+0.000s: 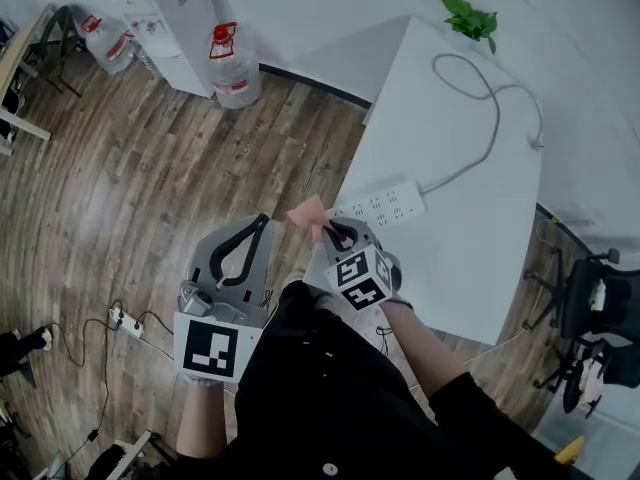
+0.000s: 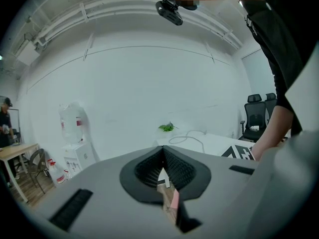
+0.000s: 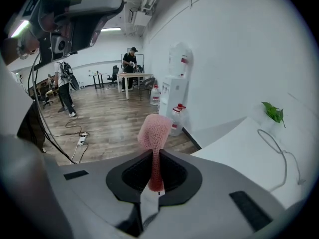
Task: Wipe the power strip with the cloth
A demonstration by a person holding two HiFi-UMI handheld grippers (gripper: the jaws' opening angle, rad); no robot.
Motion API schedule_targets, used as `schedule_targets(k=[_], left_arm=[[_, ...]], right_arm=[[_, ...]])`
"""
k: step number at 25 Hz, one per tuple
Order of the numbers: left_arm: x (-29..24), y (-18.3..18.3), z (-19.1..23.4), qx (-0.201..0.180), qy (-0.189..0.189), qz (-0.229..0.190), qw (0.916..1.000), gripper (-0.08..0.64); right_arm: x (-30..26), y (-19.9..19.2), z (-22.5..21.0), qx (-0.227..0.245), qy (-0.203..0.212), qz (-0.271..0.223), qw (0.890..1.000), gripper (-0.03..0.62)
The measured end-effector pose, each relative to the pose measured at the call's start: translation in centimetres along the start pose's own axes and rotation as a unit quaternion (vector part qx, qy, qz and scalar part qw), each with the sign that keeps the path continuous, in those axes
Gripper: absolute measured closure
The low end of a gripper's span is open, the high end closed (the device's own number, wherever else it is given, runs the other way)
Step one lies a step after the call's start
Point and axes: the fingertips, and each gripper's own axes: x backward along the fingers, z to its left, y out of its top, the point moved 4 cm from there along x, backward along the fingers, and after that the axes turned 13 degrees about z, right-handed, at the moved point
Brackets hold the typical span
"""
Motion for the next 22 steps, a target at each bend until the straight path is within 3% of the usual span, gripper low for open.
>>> schedule_targets(k=[22], left_arm=[[-0.9, 0.3, -1.1, -0.013, -0.023, -0.001, 0.9997, 0.546]], right_arm=[[-0.7, -2.0, -3.9, -0.021, -0.058, 0.03, 0.998, 0.541]])
